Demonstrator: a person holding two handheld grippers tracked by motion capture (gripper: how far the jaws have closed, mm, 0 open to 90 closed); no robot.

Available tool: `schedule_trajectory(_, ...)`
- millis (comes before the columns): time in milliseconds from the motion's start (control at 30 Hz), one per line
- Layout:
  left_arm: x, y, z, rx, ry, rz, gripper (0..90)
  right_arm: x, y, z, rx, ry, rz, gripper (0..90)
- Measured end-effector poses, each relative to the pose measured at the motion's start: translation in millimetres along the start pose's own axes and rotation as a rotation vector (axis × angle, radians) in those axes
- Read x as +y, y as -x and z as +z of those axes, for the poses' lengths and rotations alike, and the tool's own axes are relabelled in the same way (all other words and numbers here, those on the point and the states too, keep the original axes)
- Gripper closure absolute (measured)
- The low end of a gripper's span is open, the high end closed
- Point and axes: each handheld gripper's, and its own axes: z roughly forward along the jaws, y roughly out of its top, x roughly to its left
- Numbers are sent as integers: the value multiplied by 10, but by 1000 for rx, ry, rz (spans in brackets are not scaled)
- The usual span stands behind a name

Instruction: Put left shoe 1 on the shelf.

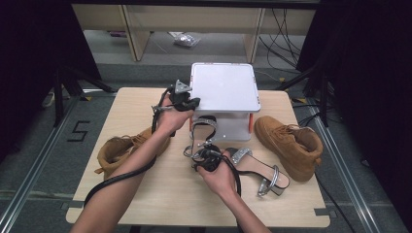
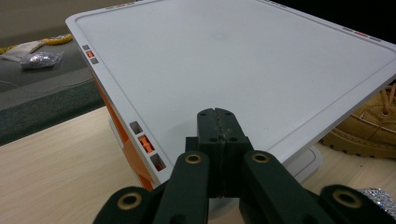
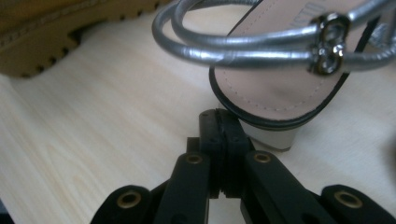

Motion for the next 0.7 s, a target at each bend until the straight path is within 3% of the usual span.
schedule_trajectory(167,-1,0,-4,2,-3,0,898,98,74,-25,-8,13,-12,900)
schedule_trajectory(233,-1,0,-4,2,-3,0,898,113,86,-10,-34,6,-8,900)
schedule_trajectory(367,1,0,1,-1,0,1,898,152,146,18,-26,36,-2,900)
schedule_trajectory(700,5,-11,-9,-3,-15,12,898,390,280,63,-95,54,1,900)
